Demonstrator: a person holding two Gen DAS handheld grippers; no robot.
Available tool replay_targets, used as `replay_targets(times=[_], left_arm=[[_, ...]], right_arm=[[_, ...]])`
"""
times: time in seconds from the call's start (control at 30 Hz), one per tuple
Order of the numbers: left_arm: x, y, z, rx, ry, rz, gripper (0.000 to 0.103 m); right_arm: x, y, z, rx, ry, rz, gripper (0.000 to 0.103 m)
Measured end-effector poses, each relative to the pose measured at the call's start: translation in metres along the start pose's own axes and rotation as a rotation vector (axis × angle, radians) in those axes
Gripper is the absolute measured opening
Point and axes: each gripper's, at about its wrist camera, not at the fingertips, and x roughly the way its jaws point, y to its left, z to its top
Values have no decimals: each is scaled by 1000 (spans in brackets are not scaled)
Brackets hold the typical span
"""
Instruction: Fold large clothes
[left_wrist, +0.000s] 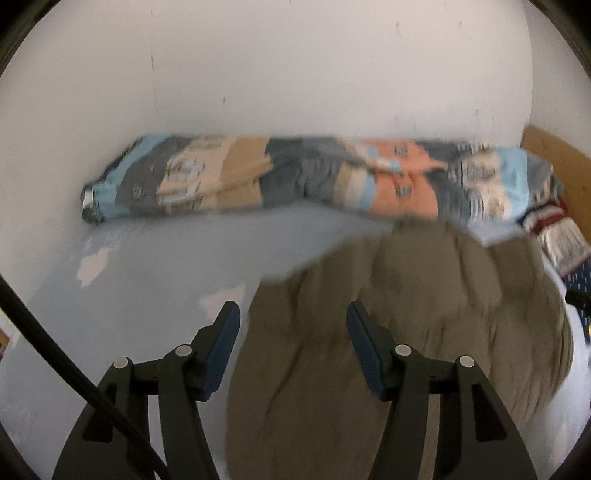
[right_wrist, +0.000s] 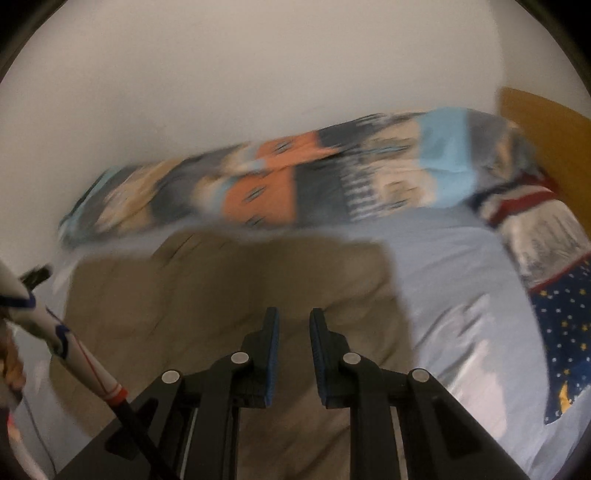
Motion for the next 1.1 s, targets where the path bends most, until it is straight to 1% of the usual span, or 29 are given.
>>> replay_targets(times=[0.03,0.07,0.13,0.17,0.23,0.27,0.3,0.33,0.37,0.4,0.47,0.53,0.57,0.6,0.63,0.67,0.7,0.73,0.8,0.83,0.87,0.9,0.93,0.97,1.0,1.03,1.07,1.1], left_arm=[[0,2,-11,7,31,-37,59],[-2,0,-20,21,50,-60,59],[4,-12,-46,98,98,-100,59],[12,-20,-55,143,117,-102,59],[31,-35,-62,192,111,-60,59],[45,-40,-58,199,115,-38,59],[57,-43,-50,189,103,-12,59],[70,-47,-38,172,96,-2,59],[78,-51,-29,165,94,4,59],[93,-59,-13,164,83,17,59],[115,-71,6,172,69,50,59],[131,-80,17,169,87,41,59],[135,-82,21,170,93,44,59],[136,-81,26,149,93,57,58],[133,-79,30,146,96,32,58],[125,-71,35,136,94,-10,58],[120,-59,40,115,81,-37,58],[115,-47,44,96,80,-52,59],[106,-12,48,62,121,-93,61],[105,3,48,39,142,-114,65],[107,26,44,-8,191,-143,83],[114,45,40,-53,254,-168,91],[123,62,33,-104,312,-200,91],[129,72,28,-142,342,-216,91],[137,86,21,-205,370,-236,91],[144,99,13,-286,387,-289,91],[152,107,7,-367,398,-369,91],[158,109,1,-419,409,-432,91]], right_arm=[[-1,7,-8,-19,15,20,19],[-1,16,-18,-41,30,40,19],[5,26,-30,-58,67,59,20],[10,31,-36,-64,89,77,20],[17,44,-47,-81,120,98,20],[19,50,-50,-94,126,101,20],[21,57,-54,-111,128,98,24],[23,62,-55,-123,126,88,26],[26,64,-56,-129,125,79,30],[29,65,-56,-127,129,83,33],[34,63,-55,-124,135,82,35],[36,62,-51,-130,135,73,35],[35,65,-49,-139,129,71,36],[33,68,-48,-149,123,78,36],[31,72,-46,-167,115,90,37],[31,77,-43,-189,112,99,42],[30,79,-38,-206,110,101,50],[29,77,-32,-218,100,98,54],[26,61,-16,-212,55,77,73],[26,48,-8,-190,45,55,75],[26,29,1,-147,42,42,76],[25,15,5,-114,42,40,76],[23,2,8,-79,37,26,76],[21,-15,9,-43,30,-5,76],[20,-25,9,-24,30,-12,76],[19,-34,6,-6,31,-14,76],[19,-41,4,7,31,-22,76],[19,-49,1,26,29,-31,77]])
